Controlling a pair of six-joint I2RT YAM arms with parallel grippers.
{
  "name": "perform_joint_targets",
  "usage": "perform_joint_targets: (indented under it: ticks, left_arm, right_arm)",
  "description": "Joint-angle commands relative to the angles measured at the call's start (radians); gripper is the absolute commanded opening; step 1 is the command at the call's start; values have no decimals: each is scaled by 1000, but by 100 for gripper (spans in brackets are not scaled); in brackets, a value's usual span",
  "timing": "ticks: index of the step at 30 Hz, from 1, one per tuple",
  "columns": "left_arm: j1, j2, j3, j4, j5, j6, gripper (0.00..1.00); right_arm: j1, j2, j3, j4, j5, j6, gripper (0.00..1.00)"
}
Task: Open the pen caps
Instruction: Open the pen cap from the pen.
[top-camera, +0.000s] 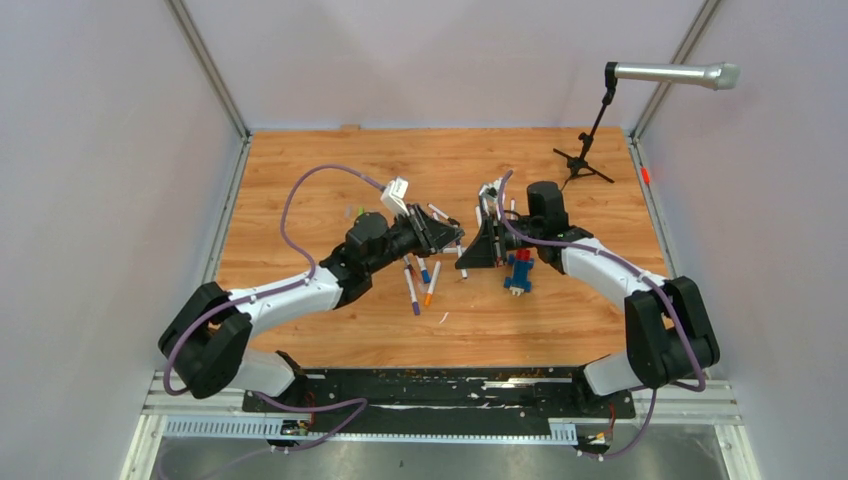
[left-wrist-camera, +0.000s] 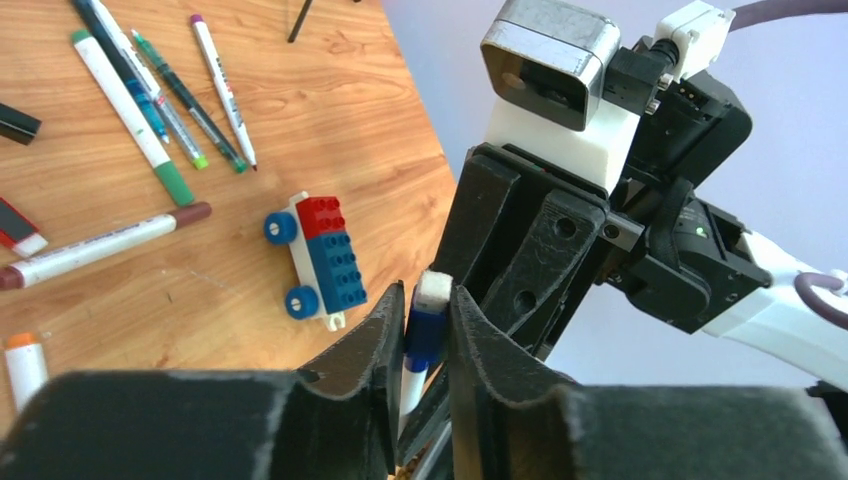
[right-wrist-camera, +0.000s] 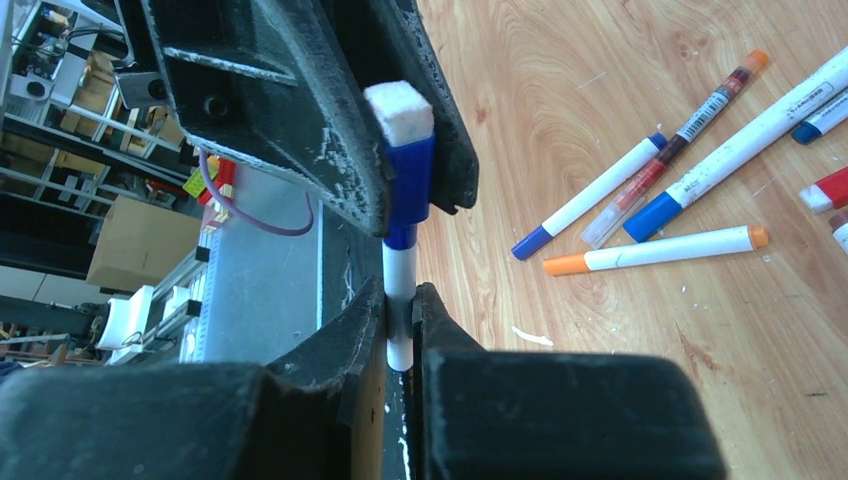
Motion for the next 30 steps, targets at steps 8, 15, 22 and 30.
perform_joint_targets:
  ticks: [8,15,22,30]
  left_arm:
    - [63,21,190,-90,16,149,0]
    - [315,87,475,-81,-112,141,0]
    - [356,57,481,-102,-80,159,0]
    - [440,-151,174,-124,57,133,0]
  right_arm:
    - [24,9,-14,66,-26,40,0]
    - [135,46,-5,1,-27,-41,0]
    - [145,39,69,-210,6,-260,0]
    - [69,38,208,-561,169,-613,0]
